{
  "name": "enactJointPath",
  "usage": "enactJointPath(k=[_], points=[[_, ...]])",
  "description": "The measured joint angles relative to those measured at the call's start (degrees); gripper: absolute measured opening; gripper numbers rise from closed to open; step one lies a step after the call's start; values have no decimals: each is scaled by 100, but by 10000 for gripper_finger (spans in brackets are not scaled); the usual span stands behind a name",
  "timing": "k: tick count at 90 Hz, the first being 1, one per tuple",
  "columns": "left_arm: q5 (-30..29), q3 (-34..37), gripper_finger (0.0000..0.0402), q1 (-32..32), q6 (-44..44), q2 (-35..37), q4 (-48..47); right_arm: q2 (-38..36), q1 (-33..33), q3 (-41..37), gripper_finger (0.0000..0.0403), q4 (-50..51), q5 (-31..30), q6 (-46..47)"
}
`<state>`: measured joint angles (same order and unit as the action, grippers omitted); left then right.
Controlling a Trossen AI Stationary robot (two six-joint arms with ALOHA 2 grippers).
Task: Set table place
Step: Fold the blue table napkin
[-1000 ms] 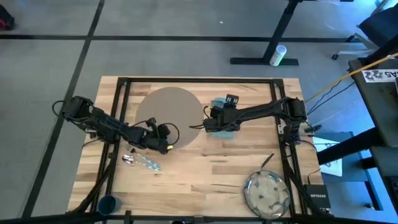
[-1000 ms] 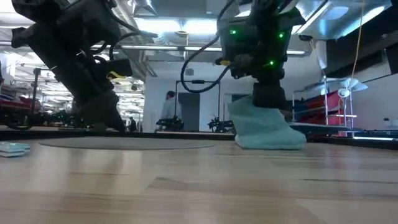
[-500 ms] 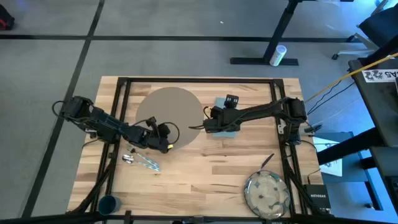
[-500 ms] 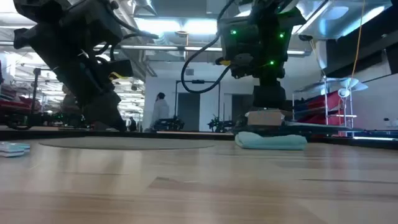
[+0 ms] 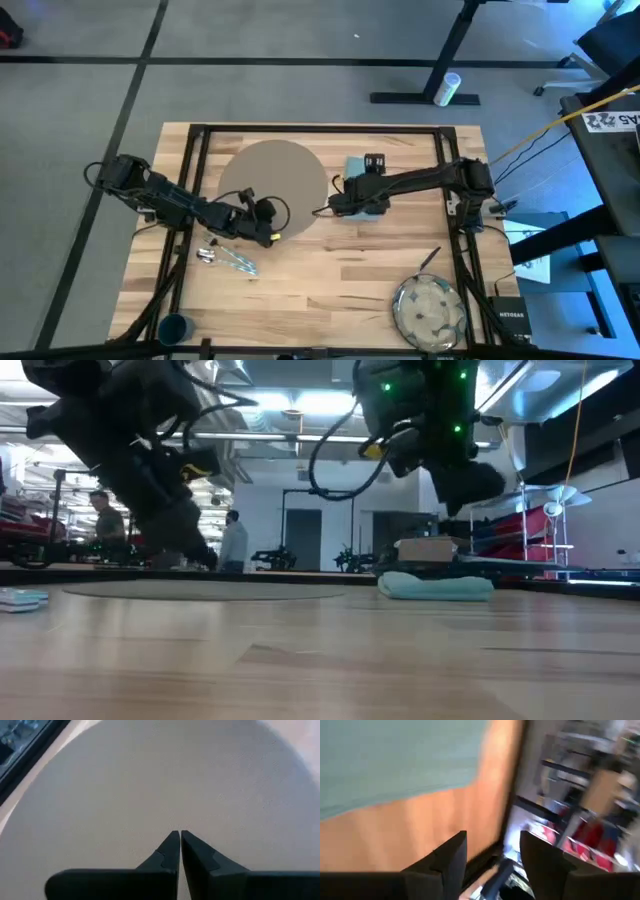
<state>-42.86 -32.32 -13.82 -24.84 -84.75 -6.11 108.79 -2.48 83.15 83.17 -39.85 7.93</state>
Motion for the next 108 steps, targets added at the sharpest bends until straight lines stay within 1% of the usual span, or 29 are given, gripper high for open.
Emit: enactJointPath(k=[6, 13, 17, 21, 26, 32, 38, 44, 50, 56, 61, 68, 72, 78, 82, 95, 104, 108], points=[[14, 0, 0, 44, 292, 0, 321, 0, -156, -9, 116, -237, 224, -177], [114, -39, 0, 220, 827, 0, 645, 0, -381, -105, 65, -679, 358, -235], [330, -132, 0, 398, 1145, 0, 715, 2, -505, -175, 32, -946, 360, -213], [619, -266, 0, 607, 1389, 0, 737, 2, -633, -243, 13, -1173, 344, -184], [889, -405, 0, 873, 1671, 2, 749, 2, -782, -344, 11, -1433, 329, -68], [1079, -561, 0, 1190, 2014, 2, 724, 2, -972, -476, 11, -1595, 210, 188], [1312, -725, 0, 1496, 2301, 2, 741, 2, -1215, -576, 3, -1460, -156, 662], [1703, -851, 0, 1775, 2514, 2, 746, -3, -1518, -619, 2, -1133, -593, 1303], [2064, -920, 0, 2027, 2647, 2, 760, -92, -1826, -701, 1, -792, -902, 1893], [2377, -954, 0, 2260, 2737, 2, 903, -323, -2082, -909, 0, -766, -1149, 2274], [2666, -983, 0, 2451, 2823, 2, 1014, -541, -2218, -1188, 0, -864, -1251, 2348], [3034, -1051, 0, 2685, 2882, 2, 1095, -1005, -2284, -1752, 0, -1453, -1310, 2313], [3186, -1101, 0, 2798, 2930, 2, 1099, -1316, -2265, -2119, 0, -1859, -1288, 2144], [3389, -1217, 0, 2918, 2982, 2, 1124, -1865, -2238, -2712, 0, -2867, -1247, 1678], [3516, -1288, 0, 2981, 3010, 2, 1116, -2218, -2155, -3106, 0, -3649, -1192, 1173], [3865, -1568, 0, 3111, 3195, 4, 1092, -3294, -1786, -4377, 0, -6452, -368, -602], [3937, -1864, 0, 3188, 3298, 4, 894, -3721, -1351, -5091, 0, -7766, 231, -1402], [3935, -2028, 0, 3225, 3346, -15, 691, -3846, -1153, -5348, 0, -8074, 423, -1590]])
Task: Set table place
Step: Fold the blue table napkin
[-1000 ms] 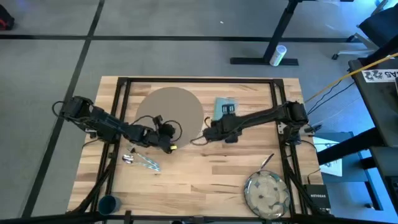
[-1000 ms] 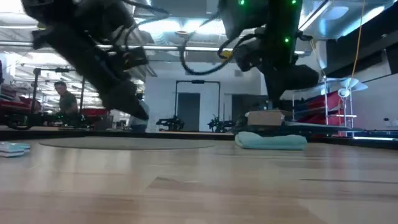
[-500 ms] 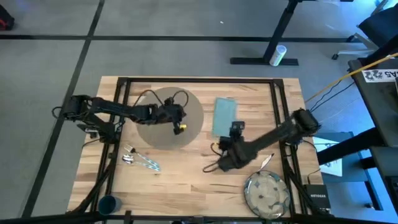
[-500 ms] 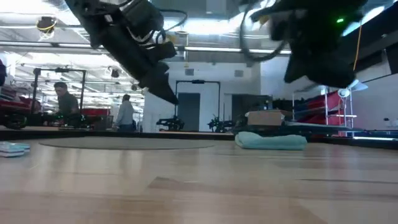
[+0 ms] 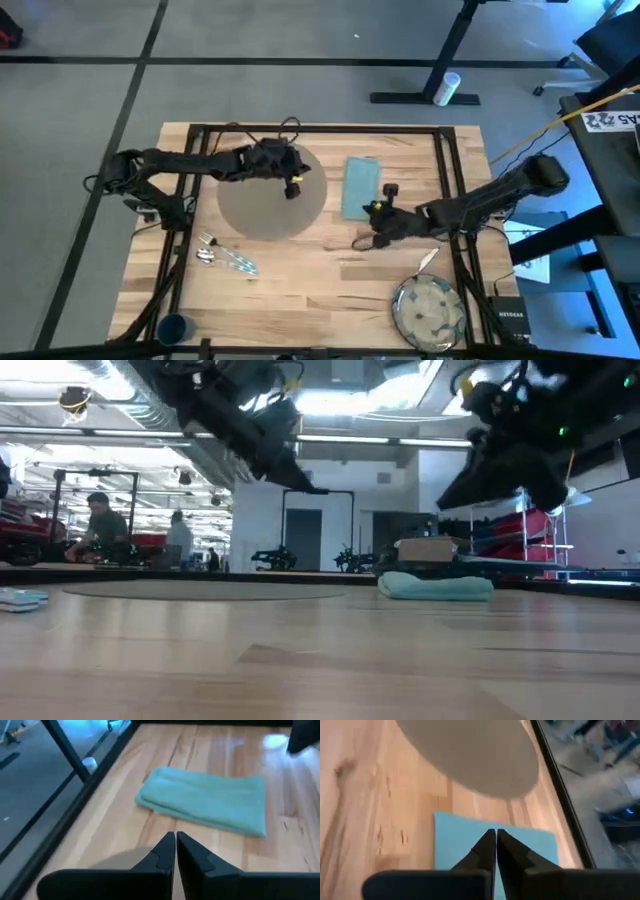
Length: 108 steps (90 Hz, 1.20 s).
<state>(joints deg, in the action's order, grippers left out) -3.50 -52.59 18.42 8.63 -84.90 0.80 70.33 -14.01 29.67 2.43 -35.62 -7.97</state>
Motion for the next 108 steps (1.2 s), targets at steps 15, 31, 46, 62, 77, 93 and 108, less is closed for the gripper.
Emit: enactJointPath(k=[15, 31, 46, 62, 77, 93, 108], points=[[19, -613, 0, 83, 341, -298, -602, -52, 745, -345, 0, -297, 1019, -472], [364, -1295, 0, 159, 577, -1079, -947, 50, 996, -339, 0, -441, 1826, -597], [618, -2040, 0, 195, 652, -1962, -984, 200, 991, -333, 0, -656, 1976, -588], [835, -2844, 0, 208, 579, -2730, -1014, 635, 987, -337, 0, -836, 2139, -516], [1142, -3433, 0, 298, 503, -3271, -1015, 1197, 987, -333, 0, -1199, 2282, -542], [1512, -3795, 0, 312, 533, -3779, -995, 1668, 987, -339, 0, -1615, 2398, -547], [1929, -4066, 0, 304, 512, -4195, -886, 1871, 987, -339, 0, -1799, 2332, -446]])
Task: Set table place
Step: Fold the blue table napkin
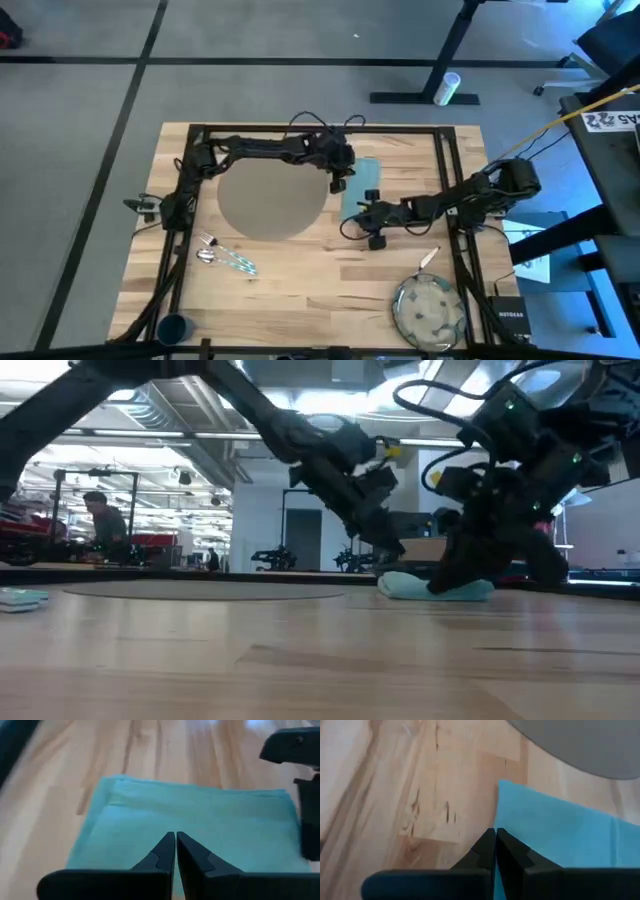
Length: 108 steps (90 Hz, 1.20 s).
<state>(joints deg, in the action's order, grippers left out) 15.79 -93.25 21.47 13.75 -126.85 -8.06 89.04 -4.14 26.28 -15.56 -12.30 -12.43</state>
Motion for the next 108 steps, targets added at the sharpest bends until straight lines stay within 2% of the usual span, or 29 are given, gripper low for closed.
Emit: enactJointPath(k=[29, 48, 62, 78, 108], points=[[79, -407, 0, -43, 14, -523, 280, 10, 0, 2, 0, -108, -748, 10], [95, -470, 0, -15, -12, -794, 470, -224, 0, 2, 0, -116, -767, 15], [57, -472, 0, 54, -33, -843, 479, -269, 0, 9, 0, 109, -769, 148], [-4, -472, 0, 204, -131, -843, 618, -269, 0, 7, 0, 900, -1021, 633], [55, -472, 0, 222, -368, -845, 662, -263, 4, 15, 0, 1175, -414, 935]])
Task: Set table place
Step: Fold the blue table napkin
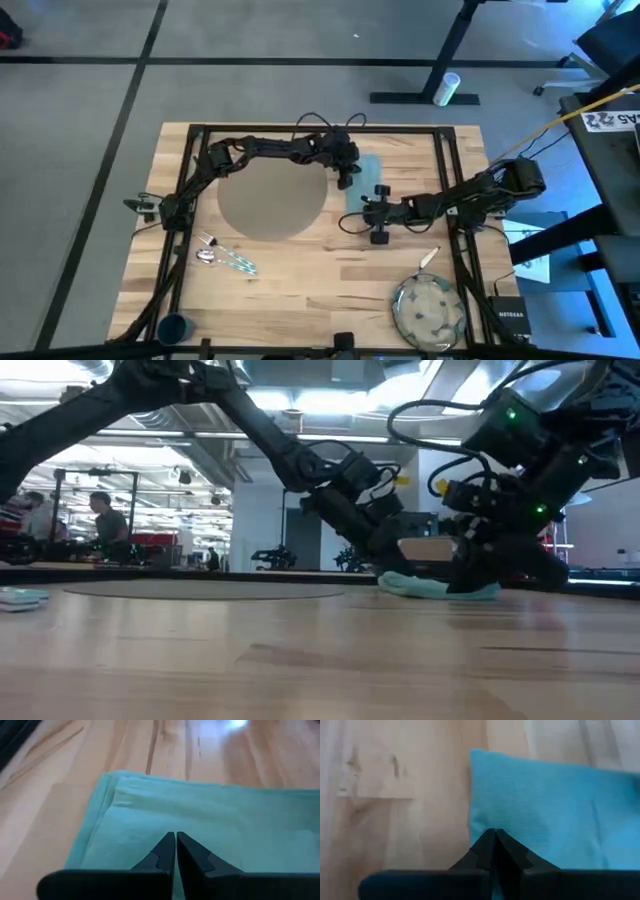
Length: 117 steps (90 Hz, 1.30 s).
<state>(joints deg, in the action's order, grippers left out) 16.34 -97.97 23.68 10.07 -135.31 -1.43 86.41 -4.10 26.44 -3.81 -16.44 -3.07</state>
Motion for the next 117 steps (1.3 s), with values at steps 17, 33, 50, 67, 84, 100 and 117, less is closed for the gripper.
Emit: enactJointPath(k=[17, 33, 50, 67, 84, 100, 117], points=[[-2, 0, 0, -19, -97, 0, -89, -2, -142, 2, 0, -9, 215, 92], [-2, 0, 0, -251, 11, 0, -195, 2, -564, 0, 0, -15, 207, 346], [-430, 0, 0, -458, 213, 0, -538, 9, -942, -6, 0, 2, 11, 658], [-674, -2, 0, -385, 140, 1, -795, 15, -1186, -13, 0, 32, -268, 920], [-734, -2, 0, -293, 65, 7, -841, 20, -1325, -20, 0, 46, -475, 1034], [-897, -2, 0, -308, 80, 7, -843, -15, -1335, -25, 0, -544, -507, 844], [-900, -11, 0, -339, 80, -55, -815, -63, -1327, 270, 0, -760, -883, 414]])
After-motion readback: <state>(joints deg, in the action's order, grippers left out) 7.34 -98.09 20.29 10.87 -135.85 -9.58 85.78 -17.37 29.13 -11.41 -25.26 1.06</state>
